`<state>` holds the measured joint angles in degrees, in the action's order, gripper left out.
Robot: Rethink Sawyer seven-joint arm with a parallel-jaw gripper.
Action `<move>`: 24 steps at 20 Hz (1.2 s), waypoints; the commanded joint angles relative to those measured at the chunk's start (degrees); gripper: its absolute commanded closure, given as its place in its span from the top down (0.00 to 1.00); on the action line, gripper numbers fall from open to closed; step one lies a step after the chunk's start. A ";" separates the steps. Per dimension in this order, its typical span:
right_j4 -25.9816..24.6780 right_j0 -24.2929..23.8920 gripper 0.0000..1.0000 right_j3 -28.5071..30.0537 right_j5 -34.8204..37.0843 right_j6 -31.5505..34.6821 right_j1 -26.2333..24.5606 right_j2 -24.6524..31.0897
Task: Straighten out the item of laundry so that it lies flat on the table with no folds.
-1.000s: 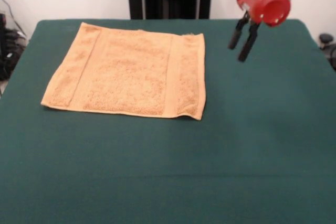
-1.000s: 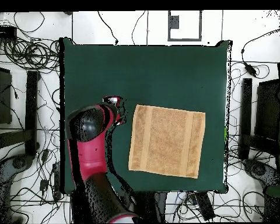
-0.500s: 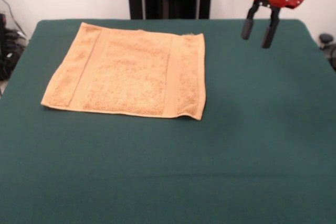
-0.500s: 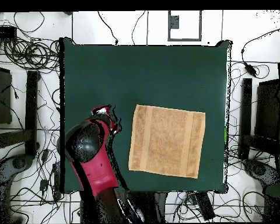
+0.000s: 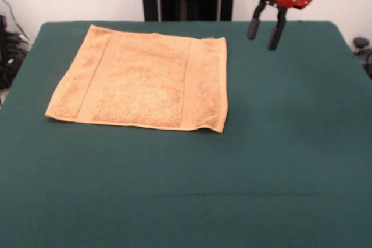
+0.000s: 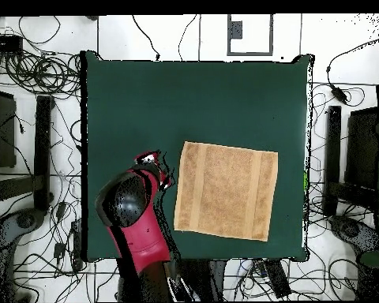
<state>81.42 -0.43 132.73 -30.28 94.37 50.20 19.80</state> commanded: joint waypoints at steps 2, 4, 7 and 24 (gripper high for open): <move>3.81 3.95 1.00 4.03 3.07 -5.79 -2.16 -2.64; 5.33 4.47 1.00 3.80 3.16 -6.11 -2.04 -2.86; 7.28 4.68 1.00 3.46 3.44 -8.10 -1.67 -2.97; 23.37 2.52 1.00 5.82 -0.12 -22.13 5.40 1.80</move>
<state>95.57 2.53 134.64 -30.28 93.72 54.27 16.30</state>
